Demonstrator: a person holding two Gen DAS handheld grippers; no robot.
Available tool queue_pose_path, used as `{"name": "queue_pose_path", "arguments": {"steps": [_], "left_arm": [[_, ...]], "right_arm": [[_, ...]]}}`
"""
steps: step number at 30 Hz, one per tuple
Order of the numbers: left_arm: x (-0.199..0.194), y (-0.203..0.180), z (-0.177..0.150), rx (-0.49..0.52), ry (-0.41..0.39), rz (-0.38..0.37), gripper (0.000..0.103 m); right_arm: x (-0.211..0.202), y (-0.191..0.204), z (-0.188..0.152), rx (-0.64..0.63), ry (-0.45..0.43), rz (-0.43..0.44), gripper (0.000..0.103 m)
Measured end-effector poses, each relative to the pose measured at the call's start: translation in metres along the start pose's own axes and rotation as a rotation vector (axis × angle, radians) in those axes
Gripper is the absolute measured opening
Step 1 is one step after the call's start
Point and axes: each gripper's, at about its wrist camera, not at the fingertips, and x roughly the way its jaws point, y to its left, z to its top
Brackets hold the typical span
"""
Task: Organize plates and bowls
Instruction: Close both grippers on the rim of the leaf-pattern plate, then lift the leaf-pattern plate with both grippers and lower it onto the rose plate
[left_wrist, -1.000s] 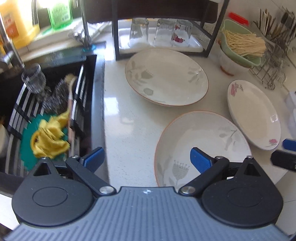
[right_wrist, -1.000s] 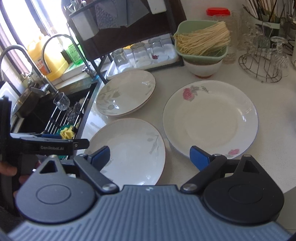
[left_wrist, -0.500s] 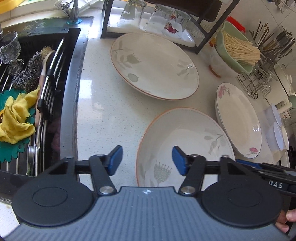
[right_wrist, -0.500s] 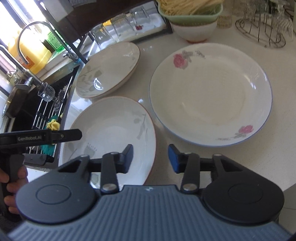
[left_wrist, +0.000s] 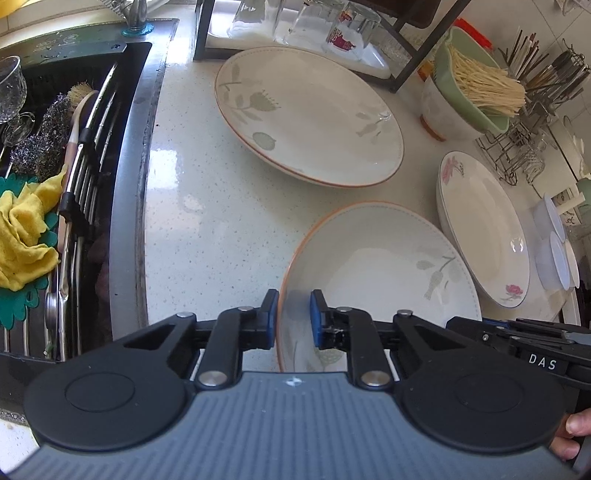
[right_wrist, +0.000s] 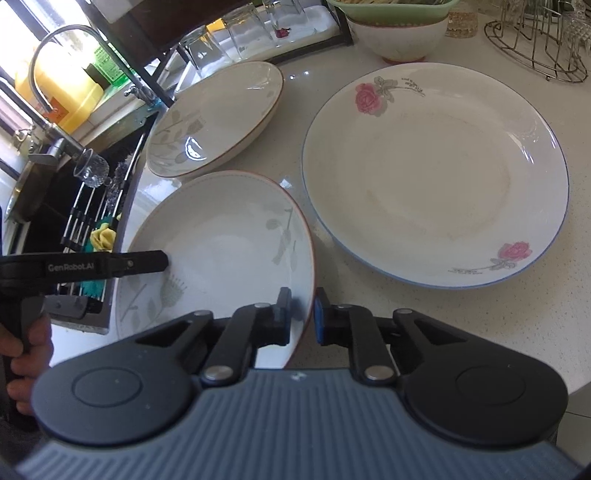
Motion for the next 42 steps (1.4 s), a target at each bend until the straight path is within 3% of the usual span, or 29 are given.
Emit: {"name": "queue_pose_path", "arguments": {"steps": [4,9,25,42], "left_arm": [[0.000,0.007,0.000,-0.045,0.008,-0.037,0.020],[-0.003,0.008,-0.004,-0.029,0.033,-0.082,0.020],[-0.012,0.009,0.001,-0.038,0.035,-0.122,0.021],[-0.036,-0.004,0.020,-0.009,0.033,-0.174,0.021]], "right_arm": [[0.000,-0.001,0.000,-0.004,0.002,0.007,0.015],[-0.001,-0.004,0.001,-0.007,0.021,0.021,0.015],[-0.012,-0.005,0.002,-0.056,0.010,0.060,0.015],[-0.033,-0.017,0.014,0.016,-0.037,0.137,0.015]]}}
